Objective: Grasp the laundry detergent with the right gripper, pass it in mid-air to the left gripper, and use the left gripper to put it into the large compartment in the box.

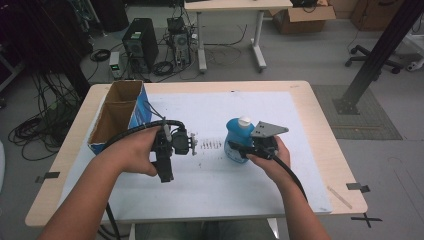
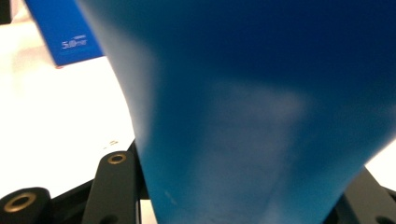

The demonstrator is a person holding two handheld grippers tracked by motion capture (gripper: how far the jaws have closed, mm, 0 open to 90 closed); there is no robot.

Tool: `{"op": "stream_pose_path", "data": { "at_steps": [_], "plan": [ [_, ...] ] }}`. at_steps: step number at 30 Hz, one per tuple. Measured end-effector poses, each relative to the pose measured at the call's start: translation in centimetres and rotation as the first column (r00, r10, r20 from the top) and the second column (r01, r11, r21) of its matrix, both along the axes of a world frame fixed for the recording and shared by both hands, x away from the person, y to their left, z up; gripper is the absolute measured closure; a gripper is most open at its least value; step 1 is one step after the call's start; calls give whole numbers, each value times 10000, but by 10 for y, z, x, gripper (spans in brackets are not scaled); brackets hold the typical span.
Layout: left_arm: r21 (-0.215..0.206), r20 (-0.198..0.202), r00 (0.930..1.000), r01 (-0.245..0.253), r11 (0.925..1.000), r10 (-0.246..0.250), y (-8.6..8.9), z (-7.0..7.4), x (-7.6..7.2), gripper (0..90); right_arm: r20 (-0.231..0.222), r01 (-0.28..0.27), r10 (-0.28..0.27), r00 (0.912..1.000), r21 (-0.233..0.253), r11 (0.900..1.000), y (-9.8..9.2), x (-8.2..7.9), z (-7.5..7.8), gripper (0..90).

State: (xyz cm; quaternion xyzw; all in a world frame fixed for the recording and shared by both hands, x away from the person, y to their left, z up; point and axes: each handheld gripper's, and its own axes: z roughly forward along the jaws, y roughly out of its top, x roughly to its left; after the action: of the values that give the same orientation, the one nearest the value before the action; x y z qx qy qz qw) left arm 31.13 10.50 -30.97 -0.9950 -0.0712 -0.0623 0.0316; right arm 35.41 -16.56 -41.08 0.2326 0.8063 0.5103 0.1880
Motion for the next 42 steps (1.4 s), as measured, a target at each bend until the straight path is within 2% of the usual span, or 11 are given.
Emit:
{"op": "stream_pose_path", "data": {
  "at_steps": [8,11,12,13,15,17,19,24,31,37,42],
  "plan": [
    [-54,137,9998,-150,9999,150,6,8,0,3,11,-838,838,9965,-264,9961,-4,-7,22,460],
    [-179,161,9998,-146,9997,149,6,14,0,3,-161,-1312,1310,9913,-128,9913,-6,-9,28,460],
    [-149,224,9996,-184,9997,187,5,16,0,4,-233,-1748,1745,9844,-136,9845,-6,-11,33,462],
    [-149,224,9996,-184,9997,187,5,16,0,4,-233,-1748,1745,9844,-136,9845,-6,-11,33,462],
    [-37,262,9995,-151,9999,152,4,17,0,4,-374,-2398,2387,9704,-283,9704,-4,-15,36,462],
    [-39,260,9996,-111,9999,112,3,18,0,4,-410,-2729,2713,9616,-386,9613,-2,-17,37,463],
    [-82,262,9996,-99,9999,101,2,20,0,4,-517,-3169,3143,9479,-532,9470,1,-20,37,463],
    [-190,210,9998,33,9998,-29,-2,26,-1,3,-577,-3910,3879,9199,-607,9184,9,-26,34,462],
    [-90,258,9992,323,9994,-320,-17,32,-6,4,-609,-4843,4814,8744,-475,8736,29,-35,29,461],
    [-151,178,9986,503,9986,-500,-25,38,-7,4,-600,-5211,5184,8530,-456,8523,43,-38,25,461],
    [-338,8,9977,678,9971,-678,-31,41,-9,4,-498,-5405,5389,8409,-275,8409,54,-38,26,460]
  ]
}}
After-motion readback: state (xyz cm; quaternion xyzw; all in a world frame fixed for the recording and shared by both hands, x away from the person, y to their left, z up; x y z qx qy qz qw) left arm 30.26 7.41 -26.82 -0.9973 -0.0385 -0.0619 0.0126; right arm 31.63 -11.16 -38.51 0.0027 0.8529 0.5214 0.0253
